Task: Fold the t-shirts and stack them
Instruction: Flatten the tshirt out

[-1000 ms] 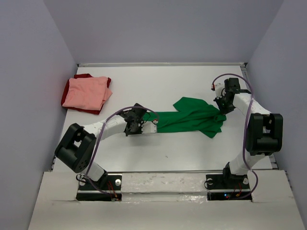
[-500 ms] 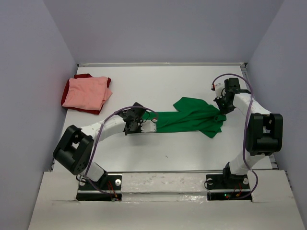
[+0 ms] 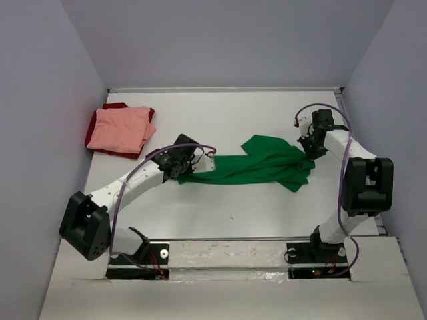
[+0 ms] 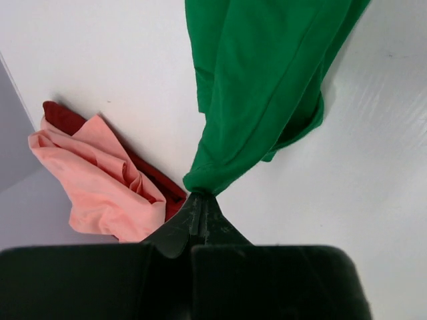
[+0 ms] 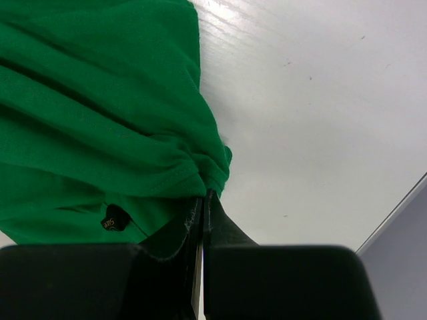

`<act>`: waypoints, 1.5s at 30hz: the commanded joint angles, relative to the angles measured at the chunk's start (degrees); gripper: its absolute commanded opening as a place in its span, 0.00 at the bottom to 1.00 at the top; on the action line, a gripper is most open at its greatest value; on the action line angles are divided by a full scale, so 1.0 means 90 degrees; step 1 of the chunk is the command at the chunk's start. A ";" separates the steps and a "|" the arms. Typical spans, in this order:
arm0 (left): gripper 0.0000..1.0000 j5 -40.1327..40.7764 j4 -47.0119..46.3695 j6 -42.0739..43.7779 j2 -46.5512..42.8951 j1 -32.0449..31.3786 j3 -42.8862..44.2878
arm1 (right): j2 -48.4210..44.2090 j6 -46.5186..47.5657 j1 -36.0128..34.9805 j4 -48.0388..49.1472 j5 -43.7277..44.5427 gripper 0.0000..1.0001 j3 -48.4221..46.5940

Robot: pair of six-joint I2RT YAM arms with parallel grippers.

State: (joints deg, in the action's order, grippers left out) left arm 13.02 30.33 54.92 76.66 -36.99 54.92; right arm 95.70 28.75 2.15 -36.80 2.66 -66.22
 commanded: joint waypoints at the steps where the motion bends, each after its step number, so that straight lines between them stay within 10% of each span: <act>1: 0.00 0.0390 0.0400 -0.0008 -0.0266 0.0028 0.0187 | -0.0165 0.0106 -0.0024 0.0153 0.0193 0.00 0.0101; 27: 0.00 0.1093 -0.2608 -0.1999 -0.0930 0.1659 -0.0594 | -0.0798 -0.0314 -0.0024 0.0328 0.0086 0.00 -0.0426; 35: 0.00 0.0488 -0.2296 -0.2342 -0.0969 0.1688 -0.0565 | -0.2078 0.0076 -0.0024 -0.0712 -0.1397 0.00 -0.0074; 40: 0.00 0.0117 -0.2285 -0.2342 -0.0921 0.1679 -0.0574 | -0.2186 0.0077 -0.0024 -0.1029 -0.1205 0.60 -0.0113; 45: 0.27 -0.0517 -0.2198 -0.2059 -0.0667 0.1688 -0.0477 | -0.1875 -0.0069 -0.0024 -0.0785 -0.0969 0.79 -0.0484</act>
State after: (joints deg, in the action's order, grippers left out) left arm 14.20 10.48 35.29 69.63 -22.02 49.10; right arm 77.12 28.86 2.15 -44.27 -7.25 -67.05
